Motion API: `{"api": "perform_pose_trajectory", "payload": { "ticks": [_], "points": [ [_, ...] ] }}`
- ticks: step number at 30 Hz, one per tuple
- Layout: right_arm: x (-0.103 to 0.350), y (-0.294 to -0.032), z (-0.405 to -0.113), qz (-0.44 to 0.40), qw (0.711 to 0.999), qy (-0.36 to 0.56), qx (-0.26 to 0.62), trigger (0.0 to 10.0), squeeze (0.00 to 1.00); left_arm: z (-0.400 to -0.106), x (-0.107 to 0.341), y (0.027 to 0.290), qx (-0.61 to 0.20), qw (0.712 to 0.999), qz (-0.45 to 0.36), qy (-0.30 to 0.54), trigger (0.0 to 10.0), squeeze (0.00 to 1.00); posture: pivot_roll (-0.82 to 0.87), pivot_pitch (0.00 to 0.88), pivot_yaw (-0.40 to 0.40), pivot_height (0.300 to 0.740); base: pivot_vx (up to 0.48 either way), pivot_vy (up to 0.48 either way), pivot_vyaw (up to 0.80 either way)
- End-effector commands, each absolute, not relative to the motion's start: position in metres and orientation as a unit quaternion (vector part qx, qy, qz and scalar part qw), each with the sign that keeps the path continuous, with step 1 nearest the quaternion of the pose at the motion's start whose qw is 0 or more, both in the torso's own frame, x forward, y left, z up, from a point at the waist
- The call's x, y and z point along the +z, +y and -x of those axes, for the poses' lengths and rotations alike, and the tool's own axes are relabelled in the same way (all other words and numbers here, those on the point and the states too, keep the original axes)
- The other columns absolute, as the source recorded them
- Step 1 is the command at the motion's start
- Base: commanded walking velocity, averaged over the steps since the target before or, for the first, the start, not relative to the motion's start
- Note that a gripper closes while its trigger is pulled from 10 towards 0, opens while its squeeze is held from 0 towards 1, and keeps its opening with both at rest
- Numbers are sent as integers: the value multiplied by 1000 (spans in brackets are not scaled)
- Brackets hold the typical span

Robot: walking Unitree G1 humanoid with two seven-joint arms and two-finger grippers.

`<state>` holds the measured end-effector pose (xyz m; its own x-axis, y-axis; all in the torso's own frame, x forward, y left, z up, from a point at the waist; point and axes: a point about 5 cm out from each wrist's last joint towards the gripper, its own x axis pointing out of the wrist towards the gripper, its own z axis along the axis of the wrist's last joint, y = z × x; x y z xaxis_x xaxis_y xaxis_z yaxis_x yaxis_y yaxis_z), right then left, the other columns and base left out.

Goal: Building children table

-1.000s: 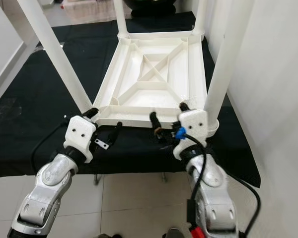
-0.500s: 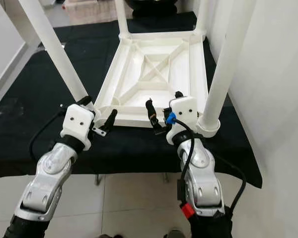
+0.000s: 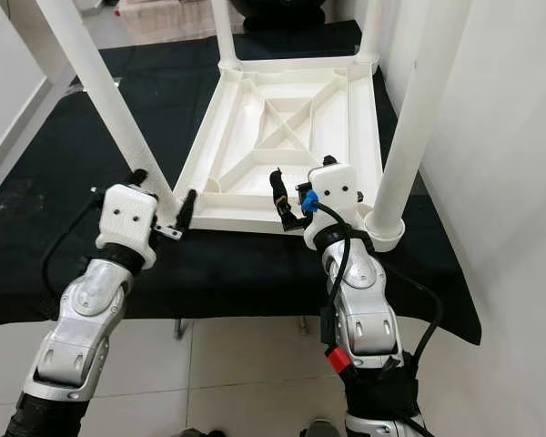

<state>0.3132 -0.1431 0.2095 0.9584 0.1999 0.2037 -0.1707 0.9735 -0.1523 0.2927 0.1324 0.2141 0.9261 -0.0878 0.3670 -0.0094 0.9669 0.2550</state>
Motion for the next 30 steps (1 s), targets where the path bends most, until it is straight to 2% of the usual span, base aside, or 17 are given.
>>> {"api": "perform_pose_trajectory", "payload": {
  "ticks": [1,10,19,25,30],
  "points": [
    [210,-139,-314,63,986,-117,101,10000,0,-294,212,139,-1,973,-133,-190,10000,0,-56,157,94,740,0,0,0],
    [205,-136,-316,56,986,-113,108,10000,0,-308,220,144,-3,972,-123,-199,10000,0,-63,144,88,740,0,0,0],
    [207,-136,-314,58,985,-116,110,10000,0,-332,216,150,-47,985,-40,-162,10000,0,-84,151,89,740,0,0,0],
    [209,-138,-313,61,985,-119,110,10000,0,-343,222,143,-80,985,3,-154,10000,0,-93,161,89,740,0,480,0],
    [210,-139,-312,64,985,-120,110,10000,0,-347,225,144,-82,984,8,-158,10000,0,-100,166,92,740,0,480,0]
  ]
}}
